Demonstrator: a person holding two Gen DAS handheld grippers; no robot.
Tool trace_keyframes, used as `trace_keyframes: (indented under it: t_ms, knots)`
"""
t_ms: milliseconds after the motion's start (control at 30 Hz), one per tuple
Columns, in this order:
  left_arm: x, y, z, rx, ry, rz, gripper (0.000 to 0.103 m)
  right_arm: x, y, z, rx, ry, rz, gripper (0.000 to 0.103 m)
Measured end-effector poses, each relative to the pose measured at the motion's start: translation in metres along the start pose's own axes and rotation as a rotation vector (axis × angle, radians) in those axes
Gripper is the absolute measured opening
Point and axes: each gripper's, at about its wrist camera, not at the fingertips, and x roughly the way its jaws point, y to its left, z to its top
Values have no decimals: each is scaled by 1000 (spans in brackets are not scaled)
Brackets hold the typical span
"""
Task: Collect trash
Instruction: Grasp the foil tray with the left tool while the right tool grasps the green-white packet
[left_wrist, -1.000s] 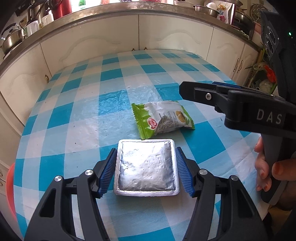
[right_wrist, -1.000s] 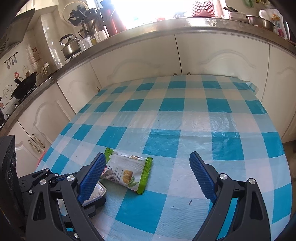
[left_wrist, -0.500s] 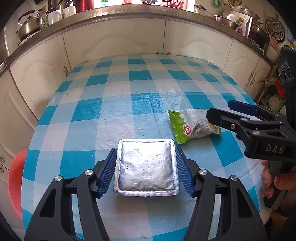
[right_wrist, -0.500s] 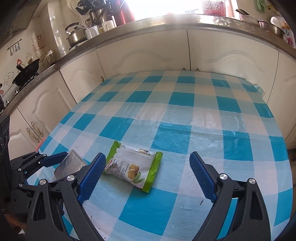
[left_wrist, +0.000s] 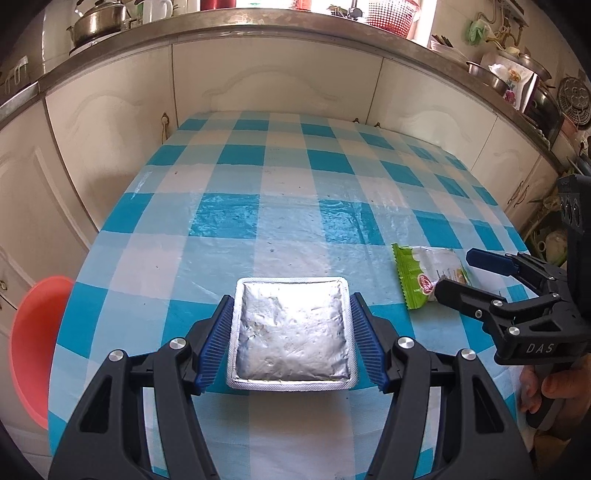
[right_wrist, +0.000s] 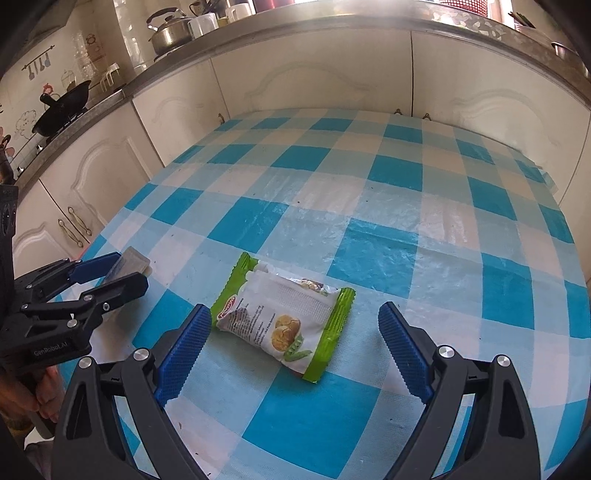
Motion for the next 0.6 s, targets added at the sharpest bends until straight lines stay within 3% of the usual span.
trace_keyframes:
  t_ms: [400, 567, 600]
  knots:
    - [0, 14, 2, -35, -23, -15, 64, 20, 19, 6, -110, 72, -76, 96]
    - [-3, 20, 4, -34, -42, 15, 64, 22, 28, 4, -158, 78, -90, 93]
    - [-4, 22, 4, -36, -43, 20, 64, 22, 28, 4, -157, 75, -91, 89]
